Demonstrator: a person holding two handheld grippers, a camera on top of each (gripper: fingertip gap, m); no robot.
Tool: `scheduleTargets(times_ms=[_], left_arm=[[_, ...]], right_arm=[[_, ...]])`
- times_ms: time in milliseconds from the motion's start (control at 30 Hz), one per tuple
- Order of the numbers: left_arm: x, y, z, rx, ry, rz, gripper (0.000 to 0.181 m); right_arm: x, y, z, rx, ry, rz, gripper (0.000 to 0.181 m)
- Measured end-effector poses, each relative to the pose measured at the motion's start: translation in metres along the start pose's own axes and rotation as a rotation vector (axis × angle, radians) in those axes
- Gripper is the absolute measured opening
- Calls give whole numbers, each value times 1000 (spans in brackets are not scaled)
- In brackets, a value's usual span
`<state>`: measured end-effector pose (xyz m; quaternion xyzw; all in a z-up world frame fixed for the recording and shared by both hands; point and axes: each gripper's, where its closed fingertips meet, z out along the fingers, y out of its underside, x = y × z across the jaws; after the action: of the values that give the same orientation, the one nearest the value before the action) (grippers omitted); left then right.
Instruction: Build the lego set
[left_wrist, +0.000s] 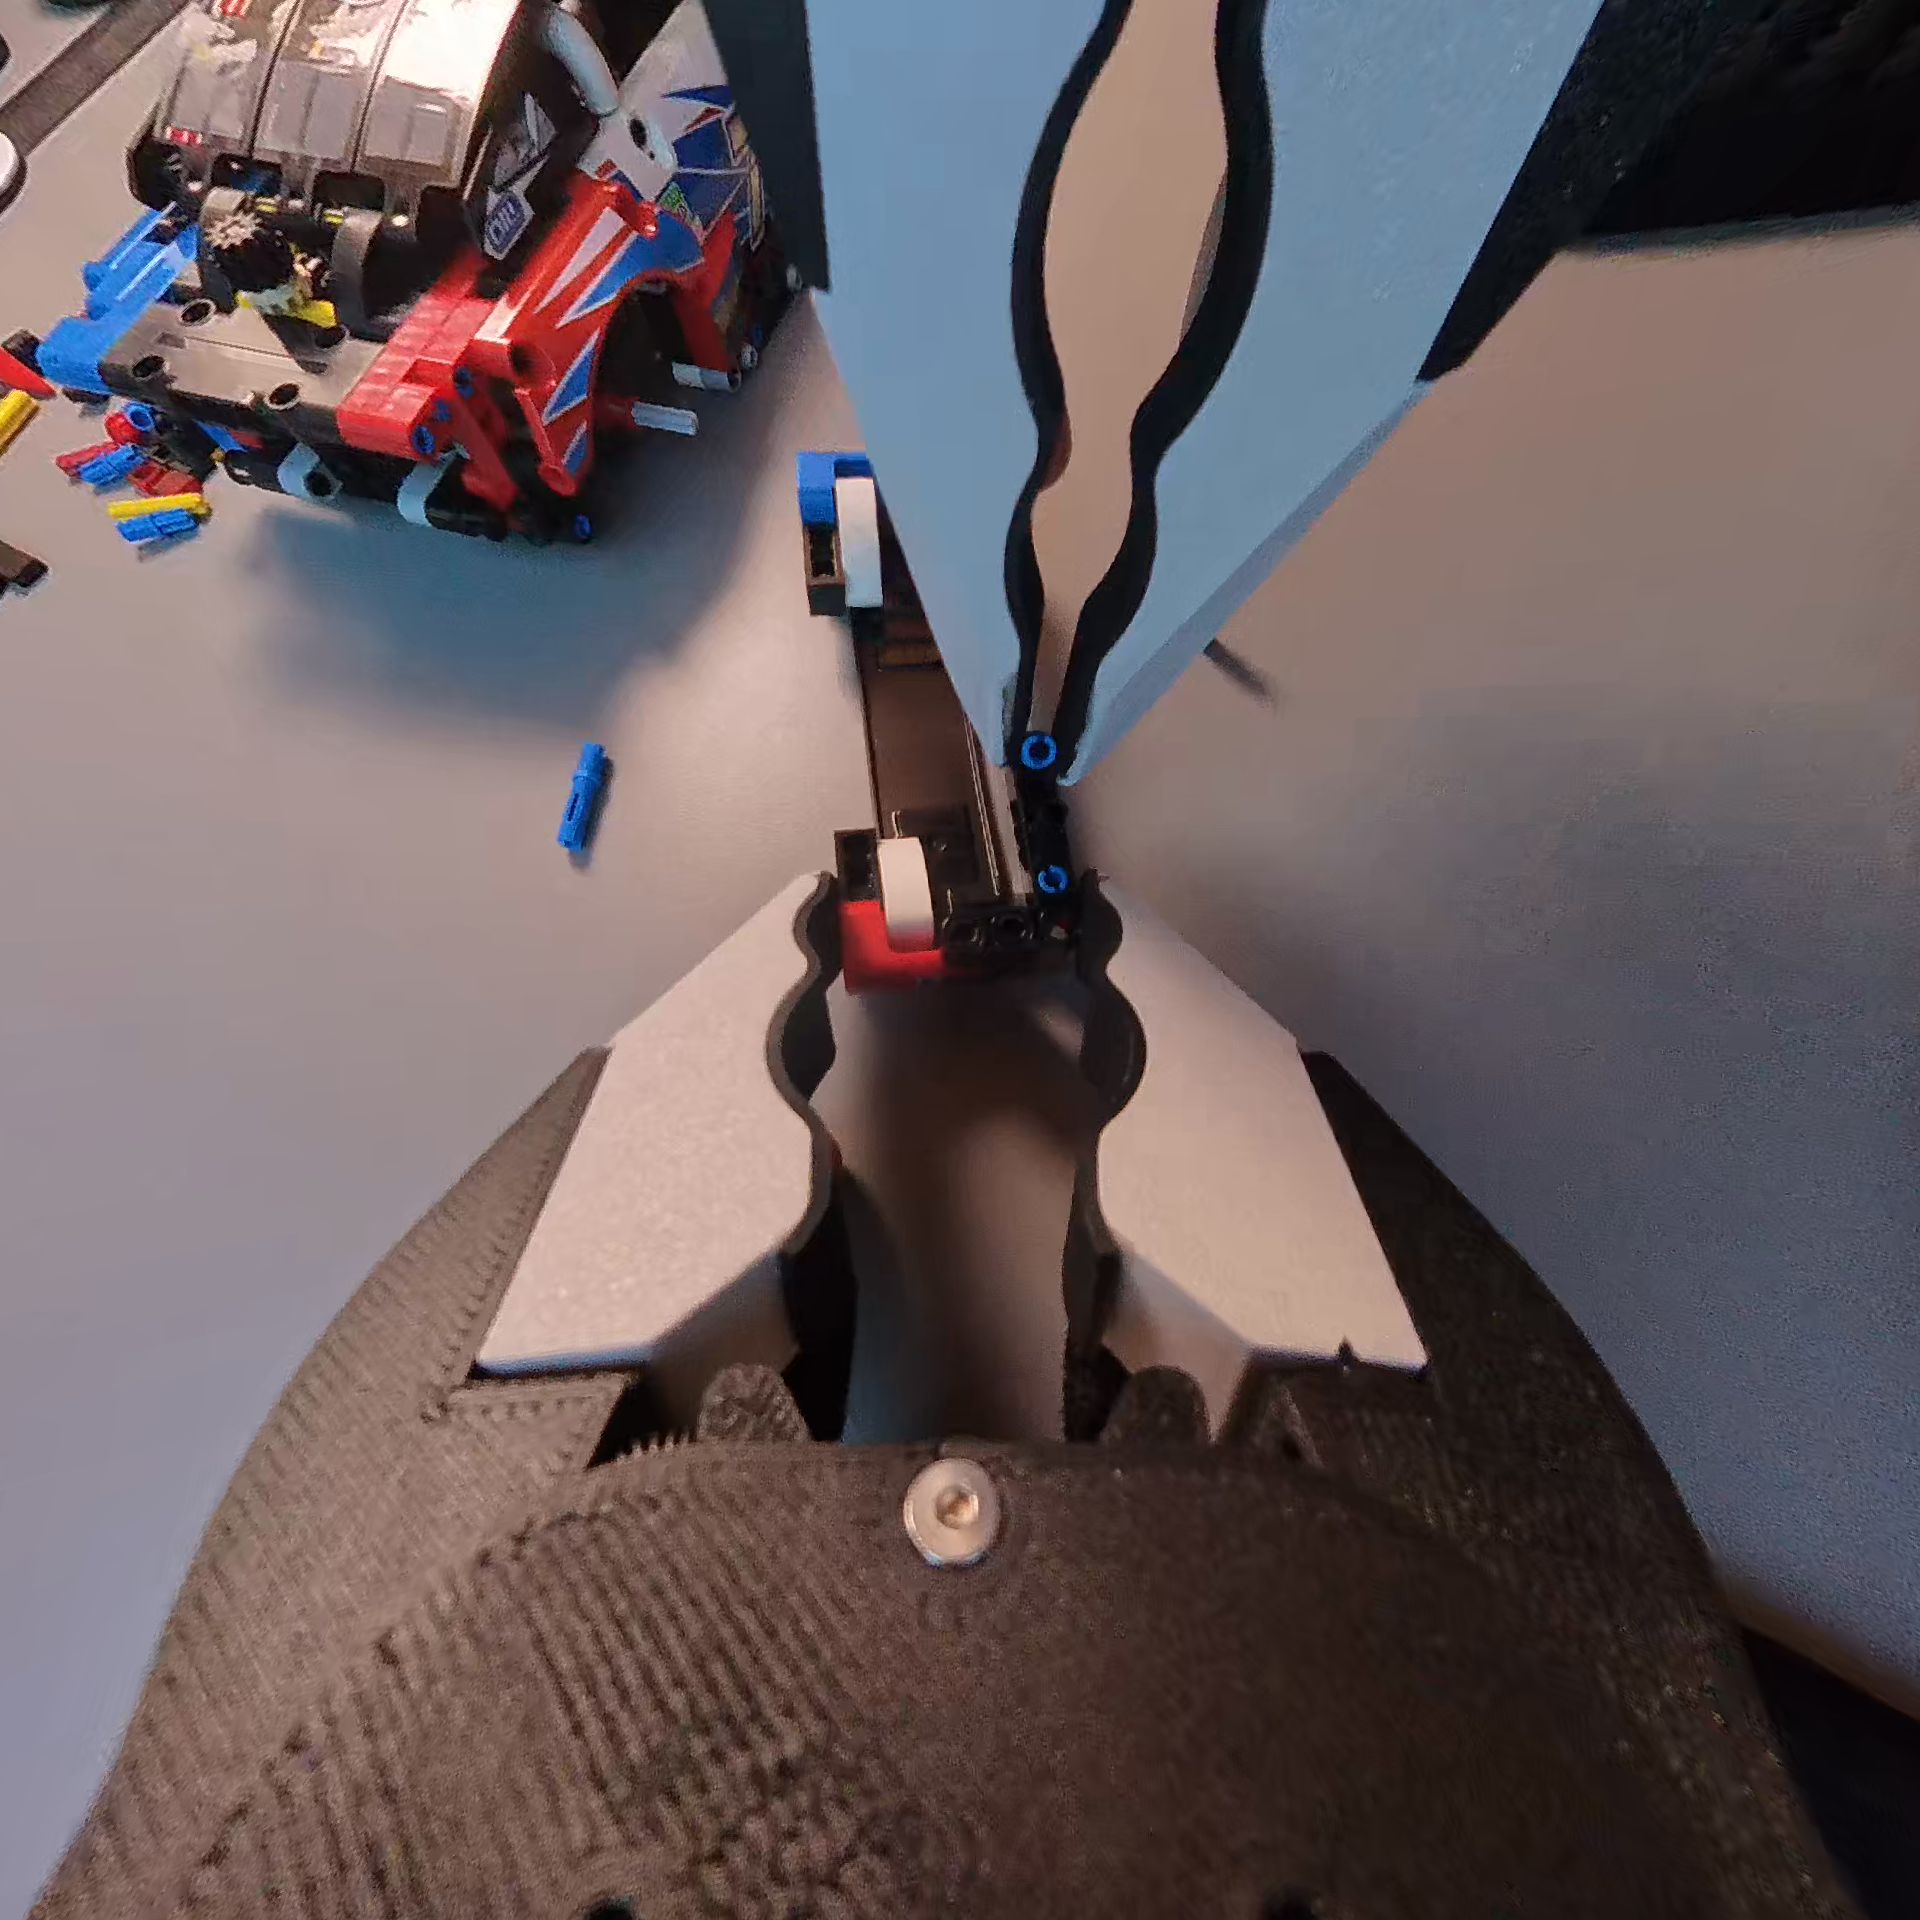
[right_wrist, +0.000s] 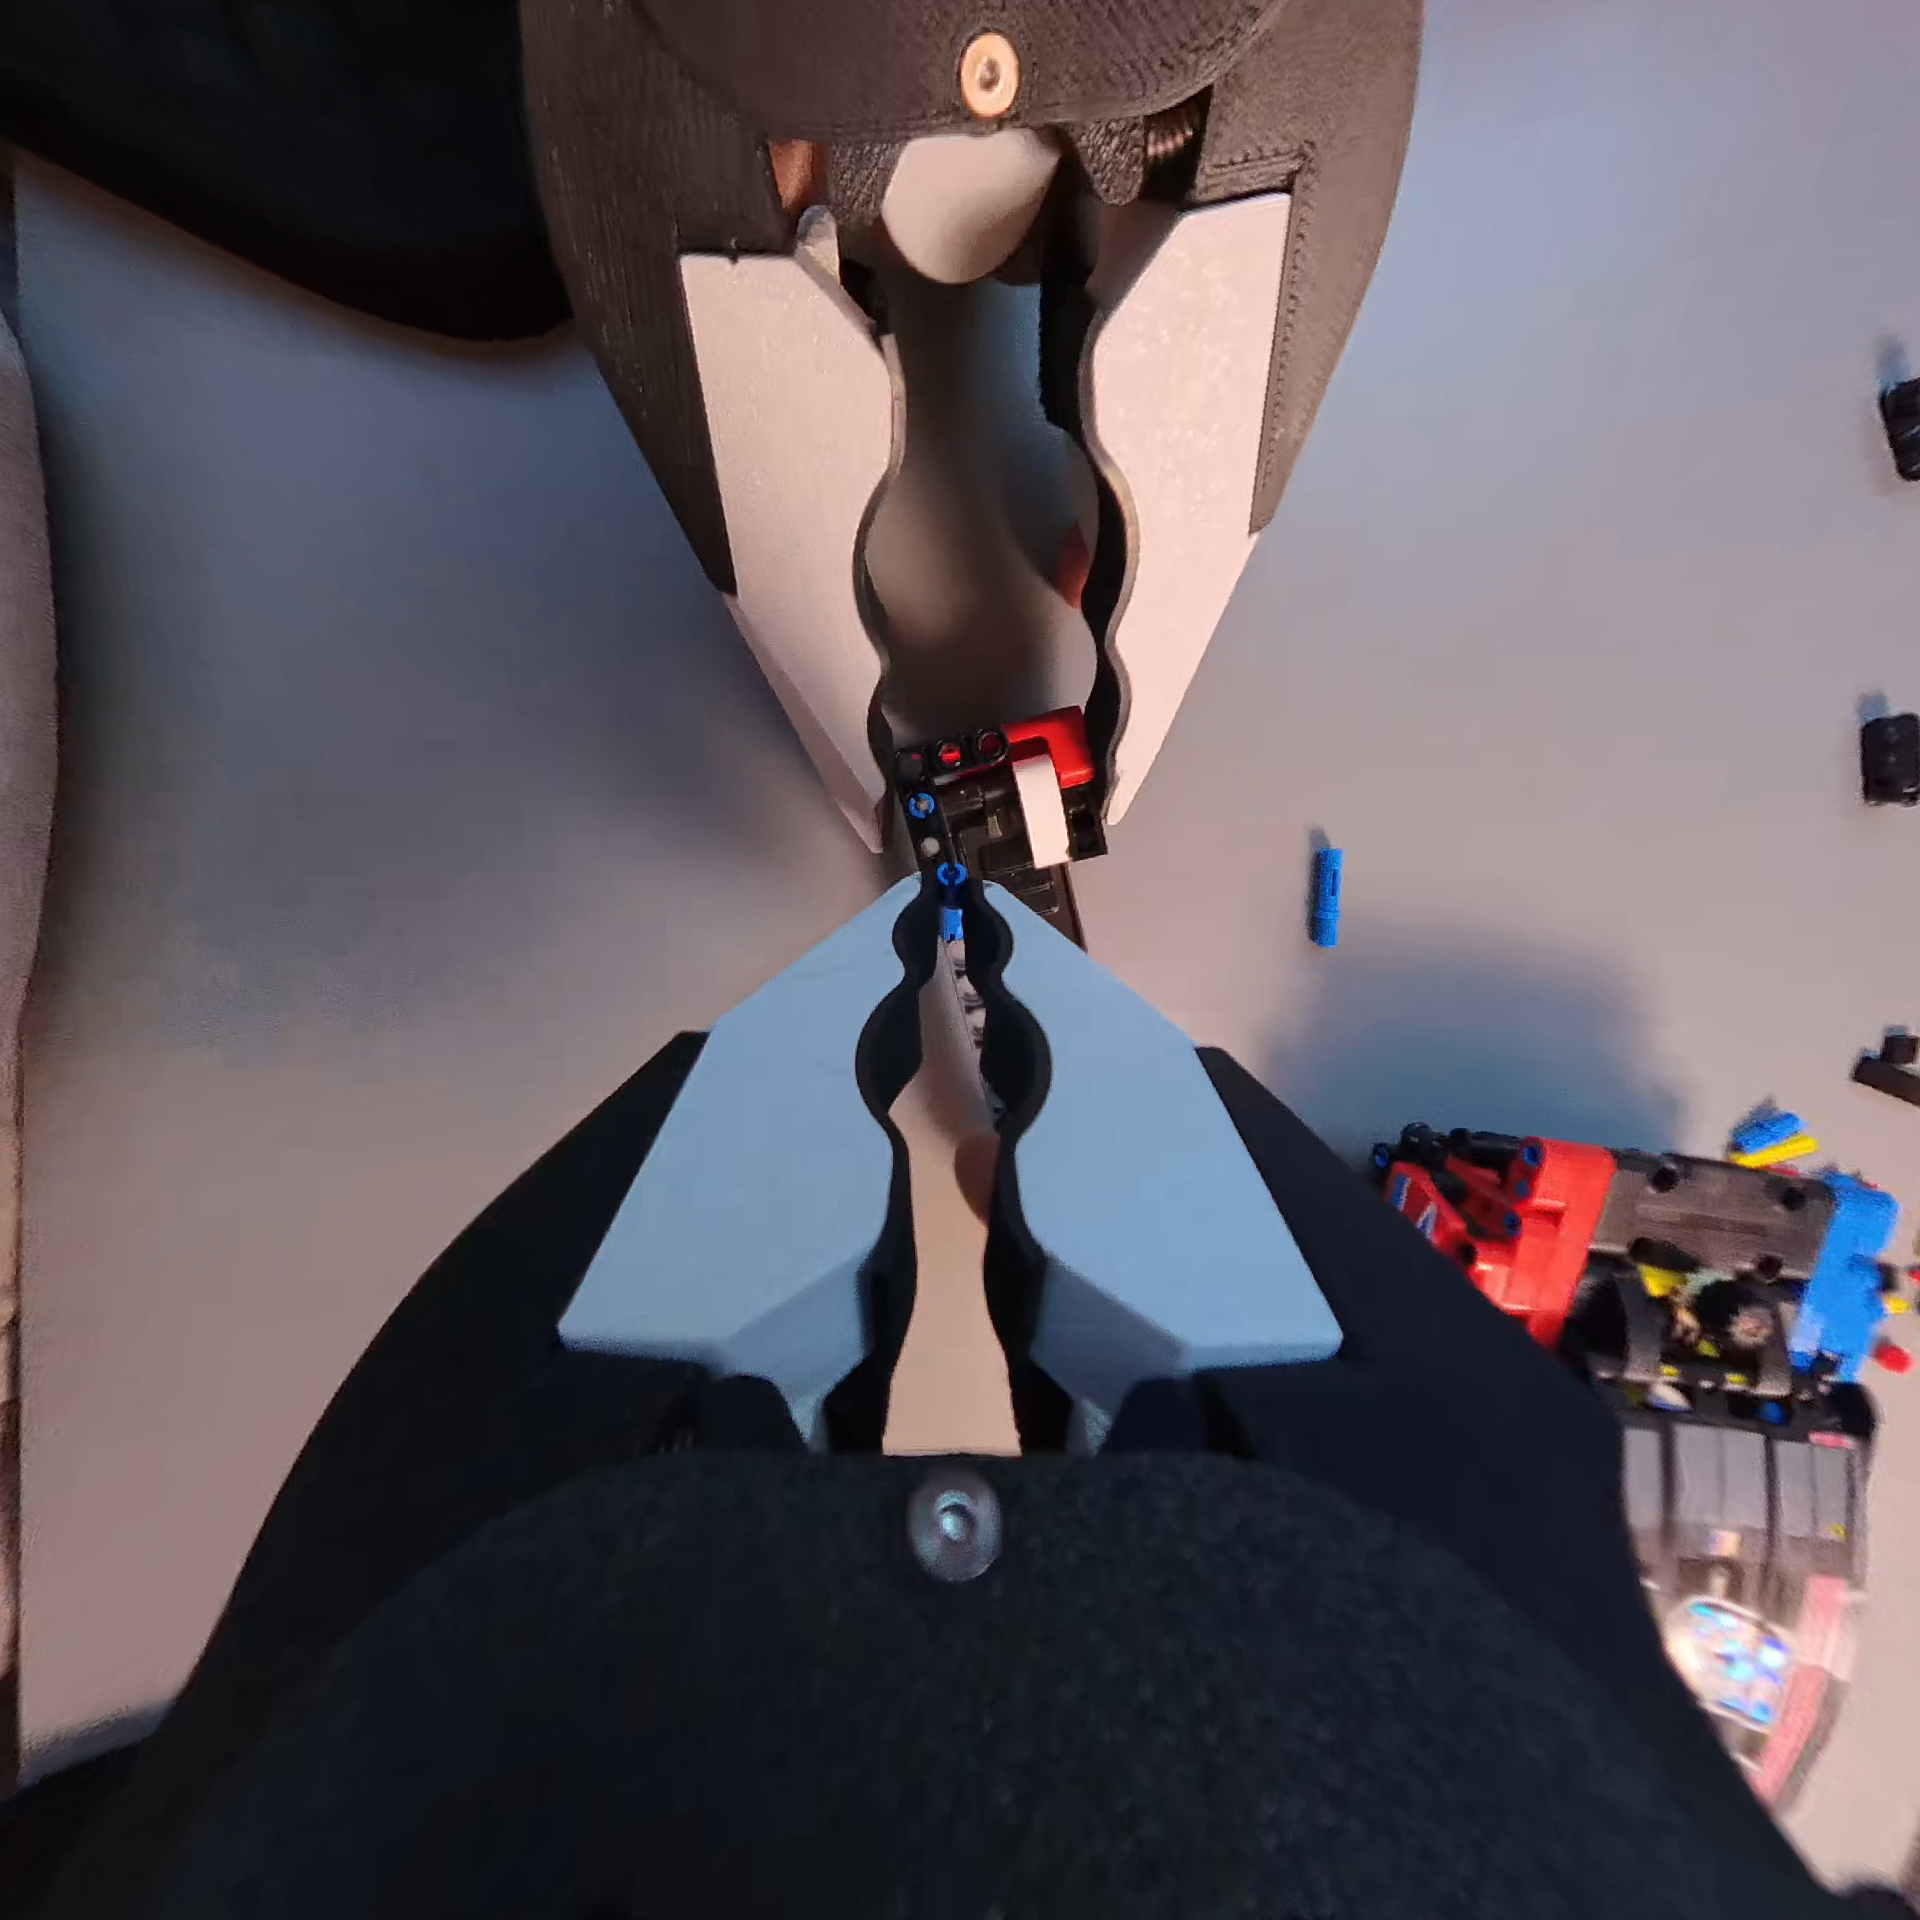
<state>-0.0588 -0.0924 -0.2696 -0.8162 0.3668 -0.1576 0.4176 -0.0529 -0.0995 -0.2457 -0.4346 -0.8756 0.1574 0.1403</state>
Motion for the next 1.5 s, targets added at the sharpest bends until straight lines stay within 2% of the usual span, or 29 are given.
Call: scheduleTargets(times_ms=[133, 267, 400, 533, 667, 767, 967, 1100, 1500], left_arm=[[0, 0, 0, 3, 14, -13, 44], [1, 0, -2, 6, 15, -7, 44], [-3, -14, -16, 127, -6, -7, 54], [5, -51, -41, 373, 0, 49, 27], [5, -55, -42, 391, -40, 103, 10], [9, -55, -43, 387, -17, 111, 2], [18, -47, -37, 337, 34, 159, 1], [20, -46, -35, 324, 45, 162, 1], [27, -39, -30, 279, 99, 159, 1]], right_arm=[[4, -12, -11, 269, -32, 201, 2], [13, -14, -18, 462, -6, 349, 1], [16, -24, -33, 683, -45, 529, 1], [15, -31, -43, 825, -60, 606, 2], [10, -38, -46, 884, -78, 605, 2], [7, -36, -46, 859, -78, 569, 2], [-6, -29, -37, 578, 53, 168, 2], [-8, -27, -35, 439, 97, -20, 2], [-16, -24, -28, 291, 168, -291, 2]])
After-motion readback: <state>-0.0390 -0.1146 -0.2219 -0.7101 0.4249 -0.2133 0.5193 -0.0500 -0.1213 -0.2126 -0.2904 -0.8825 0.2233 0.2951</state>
